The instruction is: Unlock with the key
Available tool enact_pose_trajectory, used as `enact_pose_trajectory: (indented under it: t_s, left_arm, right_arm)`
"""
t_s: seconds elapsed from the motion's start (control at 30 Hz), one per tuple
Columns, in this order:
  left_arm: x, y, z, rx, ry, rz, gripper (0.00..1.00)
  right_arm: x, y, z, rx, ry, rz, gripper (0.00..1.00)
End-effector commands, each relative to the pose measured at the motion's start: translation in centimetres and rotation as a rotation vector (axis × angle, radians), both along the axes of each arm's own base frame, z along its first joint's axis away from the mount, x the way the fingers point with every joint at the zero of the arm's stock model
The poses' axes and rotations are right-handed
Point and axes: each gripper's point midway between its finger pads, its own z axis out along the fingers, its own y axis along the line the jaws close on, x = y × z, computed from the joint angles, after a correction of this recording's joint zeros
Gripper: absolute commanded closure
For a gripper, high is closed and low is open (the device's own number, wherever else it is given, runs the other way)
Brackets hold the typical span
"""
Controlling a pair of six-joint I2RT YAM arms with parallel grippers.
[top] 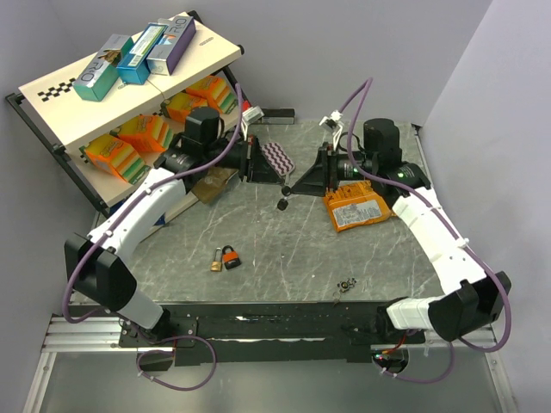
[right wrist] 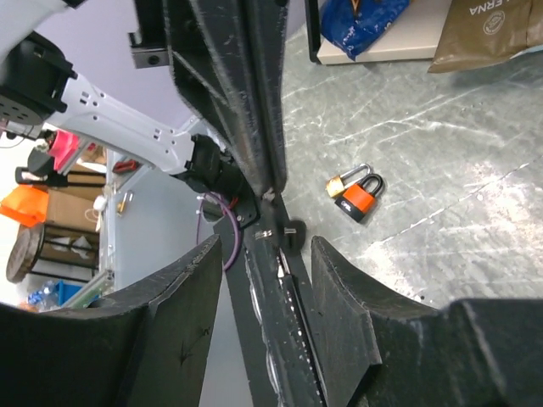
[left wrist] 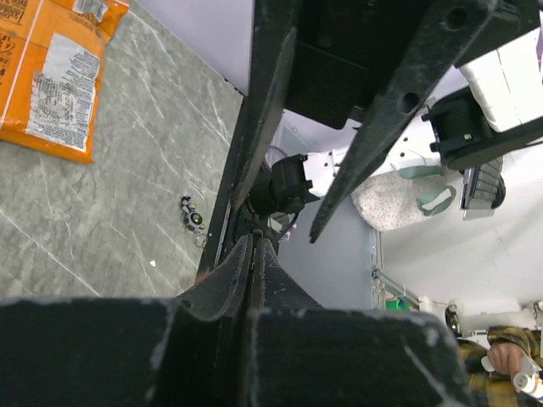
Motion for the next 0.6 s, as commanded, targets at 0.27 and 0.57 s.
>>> enact_pose_trajectory:
  t_s: [0.27,0.57]
  left_arm:
    - [-0.9,0.0,2.1,-0.038,-0.056,-0.09,0.99]
    - [-0.8,-0.1,2.1,-0.042,-0.065,-0.097,0.99]
  right_arm:
    - [-0.7,1.9,1.8,0.022,-0.084,0.095,0.65]
    - [-1.1,2.3,0.8,0.038,-0.039,0.128,0.68]
